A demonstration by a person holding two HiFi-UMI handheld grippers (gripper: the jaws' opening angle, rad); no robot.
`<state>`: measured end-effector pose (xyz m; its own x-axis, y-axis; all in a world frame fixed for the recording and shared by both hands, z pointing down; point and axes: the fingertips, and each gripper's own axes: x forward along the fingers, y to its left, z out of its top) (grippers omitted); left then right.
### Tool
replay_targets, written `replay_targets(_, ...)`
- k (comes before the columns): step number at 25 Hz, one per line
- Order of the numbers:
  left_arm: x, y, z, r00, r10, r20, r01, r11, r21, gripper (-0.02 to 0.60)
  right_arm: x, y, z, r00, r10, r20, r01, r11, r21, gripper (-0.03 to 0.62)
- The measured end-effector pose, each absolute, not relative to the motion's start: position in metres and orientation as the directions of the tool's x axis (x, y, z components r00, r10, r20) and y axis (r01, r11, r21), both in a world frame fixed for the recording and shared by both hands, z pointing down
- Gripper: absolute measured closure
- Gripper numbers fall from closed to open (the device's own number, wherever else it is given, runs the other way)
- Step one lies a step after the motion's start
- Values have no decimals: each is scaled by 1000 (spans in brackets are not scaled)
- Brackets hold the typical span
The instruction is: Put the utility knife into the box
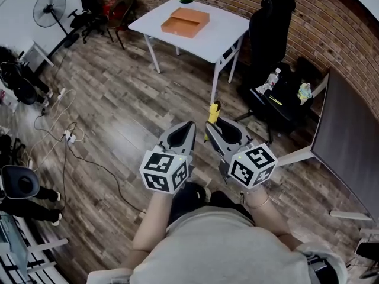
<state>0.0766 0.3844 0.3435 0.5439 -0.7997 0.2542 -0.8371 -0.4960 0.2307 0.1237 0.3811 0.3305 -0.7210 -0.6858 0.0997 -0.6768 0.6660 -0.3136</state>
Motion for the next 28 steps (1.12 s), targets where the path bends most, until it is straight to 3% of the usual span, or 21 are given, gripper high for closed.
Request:
replay_targets(10,65,331,367,546,-793,271,-835,-488,252,575,114,325,355,-723,-681,119,-672,654,-348,482)
replay_targets(28,-33,84,353,580,-783,228,-811,-524,261,575,36,90,343,-674,-730,114,-722,618,-309,482)
